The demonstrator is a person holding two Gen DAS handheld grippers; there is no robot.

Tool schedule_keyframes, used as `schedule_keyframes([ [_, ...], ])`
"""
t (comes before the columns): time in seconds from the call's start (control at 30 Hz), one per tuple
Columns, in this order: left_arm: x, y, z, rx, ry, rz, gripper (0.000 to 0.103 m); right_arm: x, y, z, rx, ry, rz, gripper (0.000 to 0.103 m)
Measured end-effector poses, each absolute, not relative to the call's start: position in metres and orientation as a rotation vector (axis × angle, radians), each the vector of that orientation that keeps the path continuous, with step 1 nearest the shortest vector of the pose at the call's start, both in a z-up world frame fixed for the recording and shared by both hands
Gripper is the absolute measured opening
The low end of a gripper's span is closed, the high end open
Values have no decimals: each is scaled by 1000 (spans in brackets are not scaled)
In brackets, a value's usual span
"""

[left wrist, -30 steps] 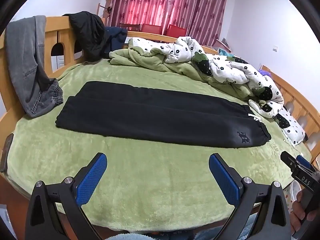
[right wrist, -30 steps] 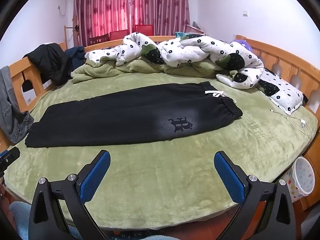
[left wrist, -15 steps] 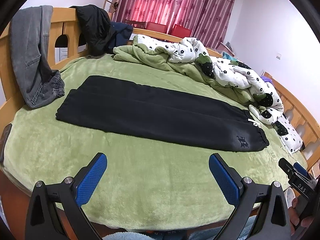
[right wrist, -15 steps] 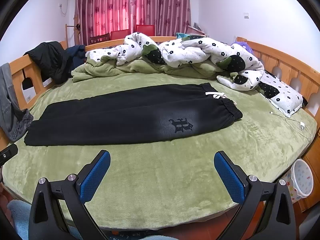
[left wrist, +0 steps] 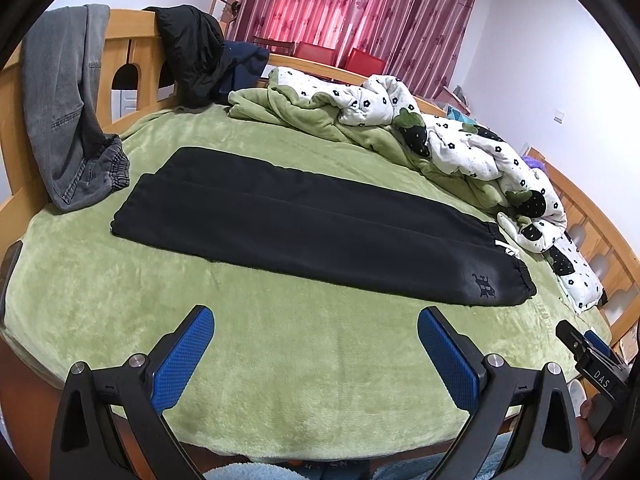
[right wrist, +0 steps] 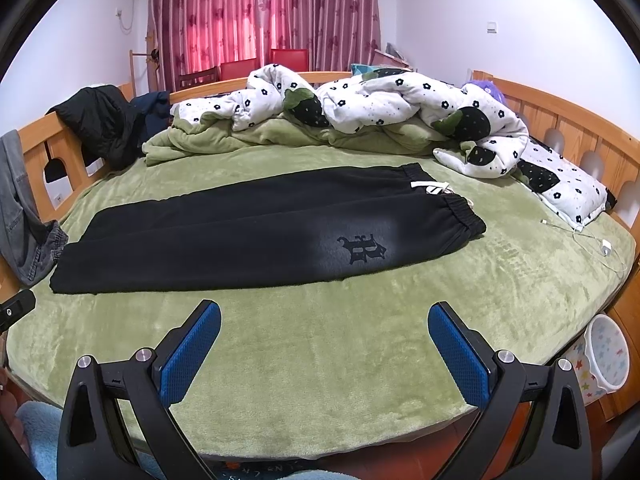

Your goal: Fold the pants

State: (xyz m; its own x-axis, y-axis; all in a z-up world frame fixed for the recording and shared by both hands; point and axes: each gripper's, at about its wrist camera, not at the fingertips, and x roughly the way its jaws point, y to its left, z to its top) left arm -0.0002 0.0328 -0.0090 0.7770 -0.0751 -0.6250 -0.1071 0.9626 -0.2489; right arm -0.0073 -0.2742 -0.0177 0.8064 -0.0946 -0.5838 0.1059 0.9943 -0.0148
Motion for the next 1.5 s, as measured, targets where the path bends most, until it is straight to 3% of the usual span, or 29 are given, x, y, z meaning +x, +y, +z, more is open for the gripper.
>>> schedule_keyframes([
  [1.5,2,45,-11,-300,683,15,103,-7,-273,-19,26,629,-105,102],
])
